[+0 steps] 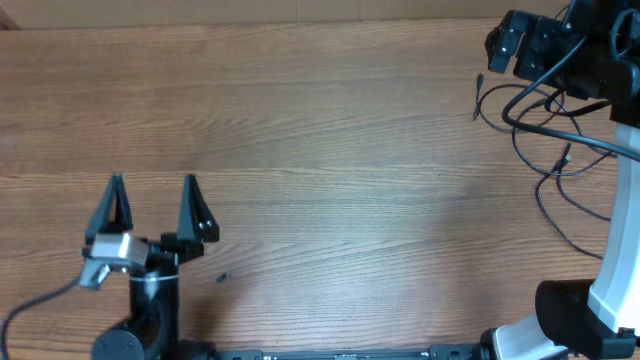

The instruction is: Untangle cables

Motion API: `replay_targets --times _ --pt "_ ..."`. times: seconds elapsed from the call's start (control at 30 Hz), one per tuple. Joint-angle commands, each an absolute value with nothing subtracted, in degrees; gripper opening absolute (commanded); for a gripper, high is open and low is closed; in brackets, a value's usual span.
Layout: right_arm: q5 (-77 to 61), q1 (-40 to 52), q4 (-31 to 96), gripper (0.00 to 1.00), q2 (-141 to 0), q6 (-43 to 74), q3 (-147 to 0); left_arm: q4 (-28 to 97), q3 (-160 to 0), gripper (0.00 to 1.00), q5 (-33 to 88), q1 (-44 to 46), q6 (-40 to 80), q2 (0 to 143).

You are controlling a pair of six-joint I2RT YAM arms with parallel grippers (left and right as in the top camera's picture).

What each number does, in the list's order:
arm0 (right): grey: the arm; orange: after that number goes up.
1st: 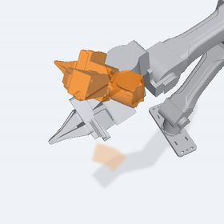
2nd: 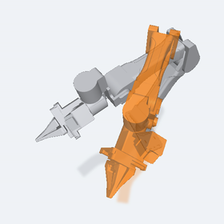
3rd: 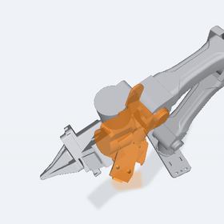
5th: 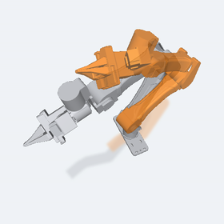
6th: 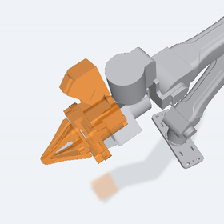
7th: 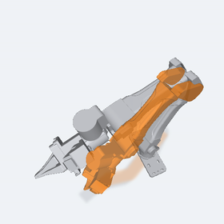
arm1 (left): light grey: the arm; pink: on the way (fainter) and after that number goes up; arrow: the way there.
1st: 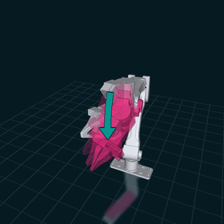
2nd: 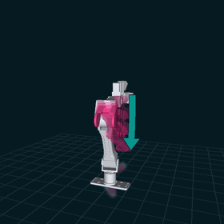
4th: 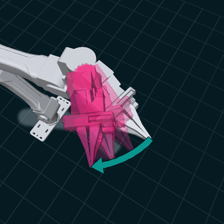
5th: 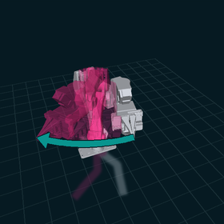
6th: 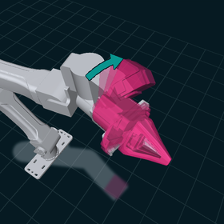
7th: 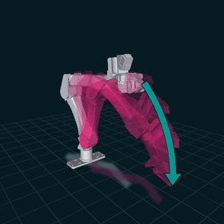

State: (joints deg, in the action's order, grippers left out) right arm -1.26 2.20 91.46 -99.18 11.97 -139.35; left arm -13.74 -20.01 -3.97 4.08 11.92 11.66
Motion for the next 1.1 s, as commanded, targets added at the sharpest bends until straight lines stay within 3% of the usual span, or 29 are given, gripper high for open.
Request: replay_targets --times 0.0,0.5,0.73,1.07 --pt "-1.2 2.2 91.3 1.00 -98.3 11.9 -139.9 -13.7 -15.0 1.00 -2.9 1.8 14.1 7.1" --pt "-1.2 2.2 91.3 1.00 -98.3 11.9 -139.9 -11.4 -0.1 1.00 -5.0 1.1 16.5 0.1" --pt "-1.2 2.2 91.3 1.00 -98.3 11.9 -139.9 3.7 -0.3 1.00 -11.1 1.1 21.5 0.1" --pt "-1.2 2.2 91.3 1.00 -98.3 11.9 -139.9 4.1 -0.3 1.00 -7.9 1.1 8.5 0.1"
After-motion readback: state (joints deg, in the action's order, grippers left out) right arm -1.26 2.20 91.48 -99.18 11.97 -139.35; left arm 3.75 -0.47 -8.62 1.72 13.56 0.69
